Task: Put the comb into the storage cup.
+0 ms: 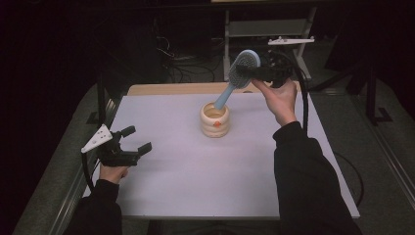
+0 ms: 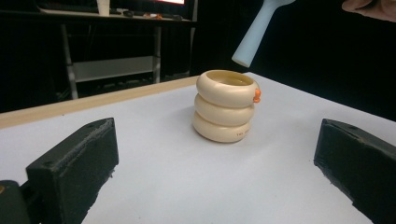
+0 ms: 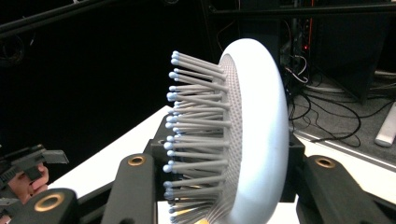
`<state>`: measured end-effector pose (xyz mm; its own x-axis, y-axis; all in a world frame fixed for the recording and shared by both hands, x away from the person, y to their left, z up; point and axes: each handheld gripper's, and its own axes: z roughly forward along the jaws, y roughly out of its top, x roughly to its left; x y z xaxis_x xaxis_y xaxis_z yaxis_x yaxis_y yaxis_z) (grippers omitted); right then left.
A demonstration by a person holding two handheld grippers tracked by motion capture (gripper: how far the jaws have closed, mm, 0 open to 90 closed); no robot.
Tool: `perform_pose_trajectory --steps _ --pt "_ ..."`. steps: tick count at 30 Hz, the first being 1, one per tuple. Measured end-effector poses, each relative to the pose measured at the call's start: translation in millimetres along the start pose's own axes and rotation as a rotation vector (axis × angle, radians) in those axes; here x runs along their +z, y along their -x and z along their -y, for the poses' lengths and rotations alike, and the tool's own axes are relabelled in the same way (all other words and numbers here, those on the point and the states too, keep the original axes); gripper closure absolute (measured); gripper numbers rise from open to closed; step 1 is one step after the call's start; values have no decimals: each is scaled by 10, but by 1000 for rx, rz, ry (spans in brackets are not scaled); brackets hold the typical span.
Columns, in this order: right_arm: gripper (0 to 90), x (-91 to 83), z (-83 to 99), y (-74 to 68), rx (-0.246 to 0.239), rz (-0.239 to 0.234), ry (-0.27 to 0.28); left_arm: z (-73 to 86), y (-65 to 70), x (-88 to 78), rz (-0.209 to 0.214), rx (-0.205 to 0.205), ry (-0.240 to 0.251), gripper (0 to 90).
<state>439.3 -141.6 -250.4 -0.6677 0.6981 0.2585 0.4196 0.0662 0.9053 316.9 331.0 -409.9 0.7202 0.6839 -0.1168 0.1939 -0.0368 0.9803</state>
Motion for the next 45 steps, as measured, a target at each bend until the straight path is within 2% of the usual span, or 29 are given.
perform_pose_trajectory --steps 4,15,31,45 --pt "541 42 44 21 7 -3 -3 45 -1 -24 -14 20 -6 0" --pt "541 173 157 59 13 -7 -22 126 8 -71 -35 40 -5 0" --pt "540 367 307 112 31 -6 -50 154 38 -77 -29 44 -9 0" --pt "539 521 446 178 49 0 -72 173 15 -53 -41 32 -18 0"
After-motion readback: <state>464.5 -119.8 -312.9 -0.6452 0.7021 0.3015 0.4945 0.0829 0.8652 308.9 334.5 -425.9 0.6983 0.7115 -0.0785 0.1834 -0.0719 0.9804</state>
